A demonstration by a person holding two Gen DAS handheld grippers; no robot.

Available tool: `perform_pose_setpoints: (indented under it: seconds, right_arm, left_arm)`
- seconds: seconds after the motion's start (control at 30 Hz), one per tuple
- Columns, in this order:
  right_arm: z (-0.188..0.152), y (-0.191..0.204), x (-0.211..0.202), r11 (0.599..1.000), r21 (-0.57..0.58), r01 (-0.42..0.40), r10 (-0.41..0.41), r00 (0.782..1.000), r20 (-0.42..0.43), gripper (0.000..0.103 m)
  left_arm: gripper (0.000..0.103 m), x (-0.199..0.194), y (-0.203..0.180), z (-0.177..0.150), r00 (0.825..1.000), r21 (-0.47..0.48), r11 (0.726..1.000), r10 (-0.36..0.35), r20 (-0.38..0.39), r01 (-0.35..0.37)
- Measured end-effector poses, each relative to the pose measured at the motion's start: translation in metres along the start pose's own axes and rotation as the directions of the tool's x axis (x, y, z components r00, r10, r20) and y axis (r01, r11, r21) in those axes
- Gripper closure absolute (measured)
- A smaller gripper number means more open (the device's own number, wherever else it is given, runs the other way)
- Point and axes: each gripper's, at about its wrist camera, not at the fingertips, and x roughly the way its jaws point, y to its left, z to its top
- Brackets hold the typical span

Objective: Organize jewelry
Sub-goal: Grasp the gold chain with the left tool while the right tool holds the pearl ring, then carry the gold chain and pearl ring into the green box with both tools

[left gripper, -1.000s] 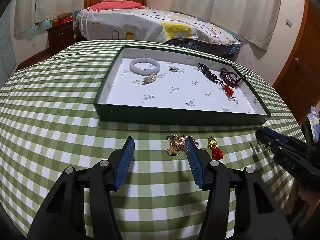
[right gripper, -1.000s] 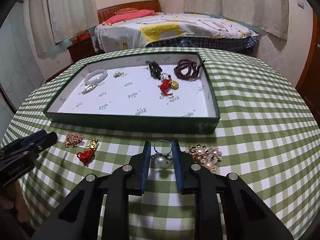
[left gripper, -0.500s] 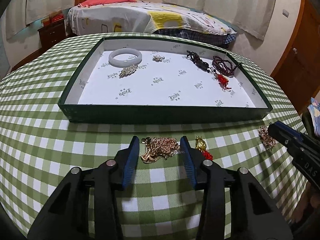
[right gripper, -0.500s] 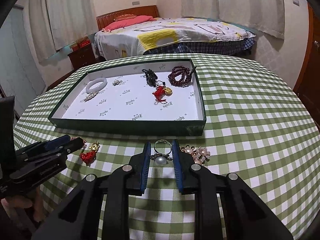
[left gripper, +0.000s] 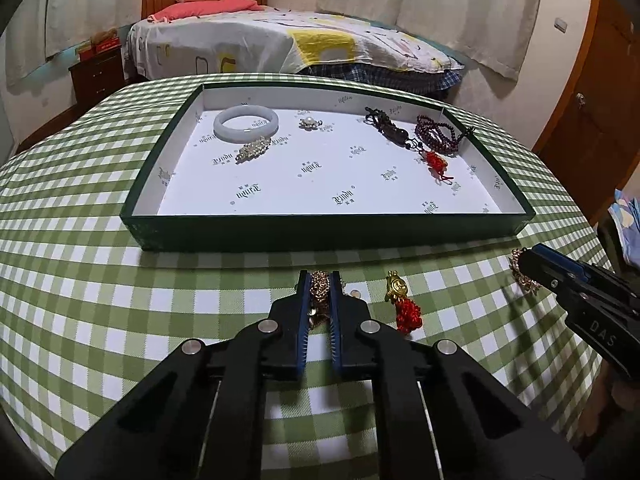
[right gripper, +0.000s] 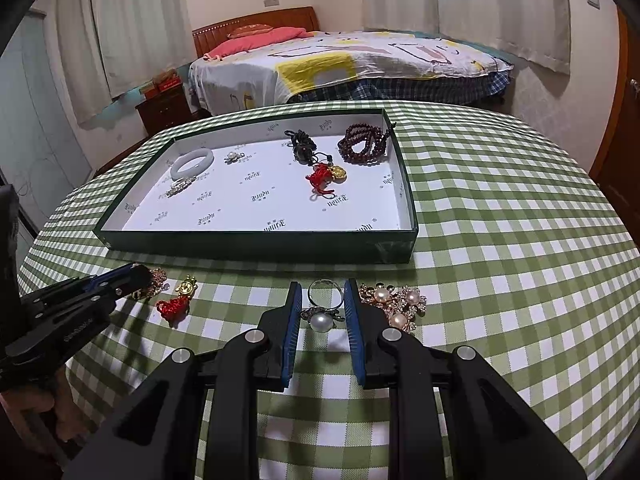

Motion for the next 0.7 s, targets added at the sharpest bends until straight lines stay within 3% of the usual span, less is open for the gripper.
perform_pose_setpoints:
  seconds: [0.7]
  right_arm:
    - [0.007, 0.007, -0.020, 1.000, -0.022, -0.007, 0.009, 0.999, 0.052, 0.080]
  left_arm:
    - [0.094, -0.060, 0.006, 0.018, 0.993, -0.005, 1.000, -0.026, 0.119, 0.027]
